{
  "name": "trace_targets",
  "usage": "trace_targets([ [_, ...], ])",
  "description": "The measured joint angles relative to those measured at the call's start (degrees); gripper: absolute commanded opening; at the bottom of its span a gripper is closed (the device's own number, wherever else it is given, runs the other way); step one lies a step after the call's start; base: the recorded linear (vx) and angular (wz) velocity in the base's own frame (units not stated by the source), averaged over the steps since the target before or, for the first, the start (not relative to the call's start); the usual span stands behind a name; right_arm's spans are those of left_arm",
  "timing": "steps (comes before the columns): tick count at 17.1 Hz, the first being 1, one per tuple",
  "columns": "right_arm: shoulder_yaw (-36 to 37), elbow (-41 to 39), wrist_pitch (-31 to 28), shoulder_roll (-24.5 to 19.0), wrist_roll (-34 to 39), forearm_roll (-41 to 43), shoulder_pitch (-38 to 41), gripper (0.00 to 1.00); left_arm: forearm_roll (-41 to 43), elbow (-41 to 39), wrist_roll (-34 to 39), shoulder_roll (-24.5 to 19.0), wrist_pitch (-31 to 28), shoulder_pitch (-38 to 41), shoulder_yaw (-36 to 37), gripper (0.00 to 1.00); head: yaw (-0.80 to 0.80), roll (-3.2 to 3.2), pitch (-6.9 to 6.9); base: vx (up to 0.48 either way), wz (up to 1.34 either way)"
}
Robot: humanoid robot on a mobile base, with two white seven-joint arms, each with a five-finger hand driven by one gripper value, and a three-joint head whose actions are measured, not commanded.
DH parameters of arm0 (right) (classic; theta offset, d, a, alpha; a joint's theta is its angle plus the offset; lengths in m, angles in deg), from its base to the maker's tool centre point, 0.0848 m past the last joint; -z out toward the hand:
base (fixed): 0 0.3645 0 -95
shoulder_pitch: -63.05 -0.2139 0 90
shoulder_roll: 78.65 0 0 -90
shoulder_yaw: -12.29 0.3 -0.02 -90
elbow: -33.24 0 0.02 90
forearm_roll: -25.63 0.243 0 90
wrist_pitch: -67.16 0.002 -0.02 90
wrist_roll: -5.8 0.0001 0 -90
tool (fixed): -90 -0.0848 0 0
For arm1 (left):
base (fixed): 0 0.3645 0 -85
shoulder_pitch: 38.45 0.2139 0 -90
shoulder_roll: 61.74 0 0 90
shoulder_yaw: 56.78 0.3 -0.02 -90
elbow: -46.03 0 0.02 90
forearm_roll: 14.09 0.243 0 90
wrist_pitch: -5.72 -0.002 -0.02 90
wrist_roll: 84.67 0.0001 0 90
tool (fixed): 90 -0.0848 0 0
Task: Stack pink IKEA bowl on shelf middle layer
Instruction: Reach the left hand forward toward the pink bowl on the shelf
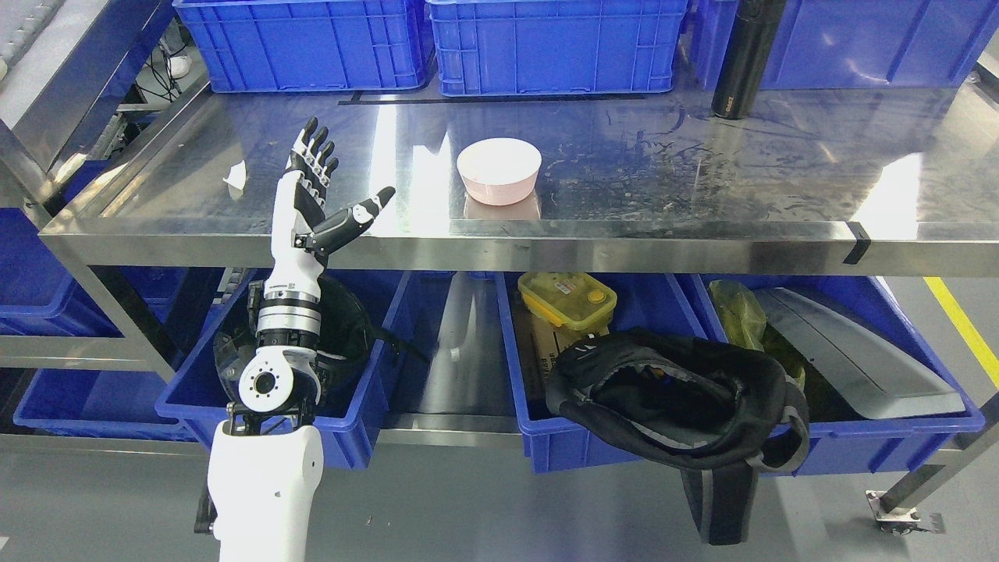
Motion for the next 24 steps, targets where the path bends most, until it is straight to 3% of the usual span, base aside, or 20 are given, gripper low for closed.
trace_targets([
  [5,0.0,0.0,0.0,0.0,0.0,0.0,0.0,1.0,0.83,0.51,-0.84,-0.75,-0.03,-1.3,0.11,1.0,0.0,0.0,0.0,0.0,0.0],
  [9,0.0,0.0,0.0,0.0,0.0,0.0,0.0,1.0,8.49,1.28,-9.43,-4.32,-0.09,-5.31,0.63,0.99,0.0,0.0,0.0,0.0,0.0],
  [15,0.01,0.0,0.0,0.0,0.0,0.0,0.0,1.0,31.12,2.01,-25.73,-10.17,0.36,-14.57,3.9,0.98,0.0,0.0,0.0,0.0,0.0],
  [19,0.0,0.0,0.0,0.0,0.0,0.0,0.0,1.0,48.49,2.94,-30.53,-13.21,0.69,-21.83,10.08,1.0,0.0,0.0,0.0,0.0,0.0],
  [24,0.0,0.0,0.0,0.0,0.0,0.0,0.0,1.0,61.0,7.06,-35.11,-13.58,0.57,-29.18,17.48,0.99,0.0,0.0,0.0,0.0,0.0],
])
